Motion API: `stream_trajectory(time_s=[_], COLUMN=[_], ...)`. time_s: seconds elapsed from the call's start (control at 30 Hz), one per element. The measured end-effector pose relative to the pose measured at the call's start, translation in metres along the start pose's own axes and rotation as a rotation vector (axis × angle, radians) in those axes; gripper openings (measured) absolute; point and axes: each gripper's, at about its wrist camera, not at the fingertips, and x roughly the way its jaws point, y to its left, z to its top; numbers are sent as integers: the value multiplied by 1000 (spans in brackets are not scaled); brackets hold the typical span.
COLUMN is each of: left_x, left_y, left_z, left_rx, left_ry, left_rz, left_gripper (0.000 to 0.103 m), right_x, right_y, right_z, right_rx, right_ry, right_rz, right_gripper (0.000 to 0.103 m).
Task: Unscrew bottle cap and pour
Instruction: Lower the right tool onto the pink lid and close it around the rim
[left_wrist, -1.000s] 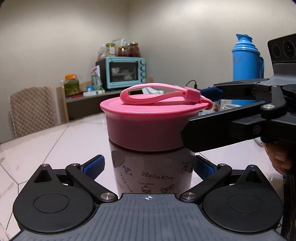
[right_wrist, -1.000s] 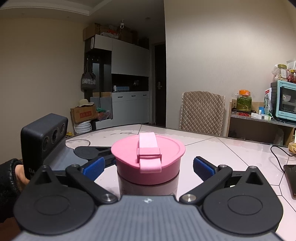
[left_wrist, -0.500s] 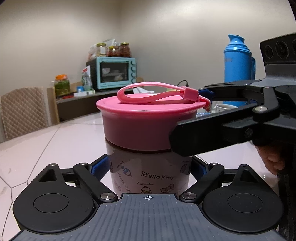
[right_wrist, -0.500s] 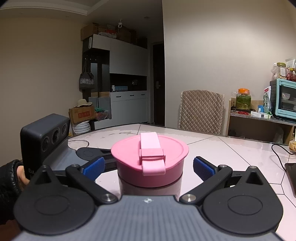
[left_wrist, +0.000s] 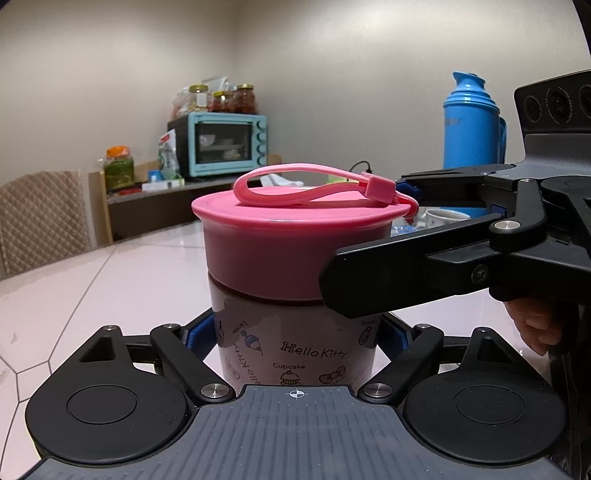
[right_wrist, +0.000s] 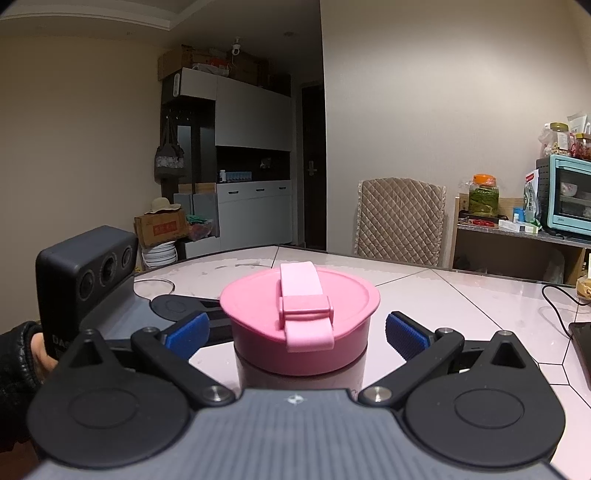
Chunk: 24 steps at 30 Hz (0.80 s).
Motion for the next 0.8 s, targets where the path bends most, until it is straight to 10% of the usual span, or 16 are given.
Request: stream_trajectory(time_s=[0.8], left_x=[-1], left_y=[-8], left_z=[0], left_rx=[4], left_ry=[-23], left_rz=[0], left_gripper=[90], right_x=[16], right_y=[2], right_z=[9], right_rx=[48], right_ry=[23], right_rz=[-59], right_gripper=[103])
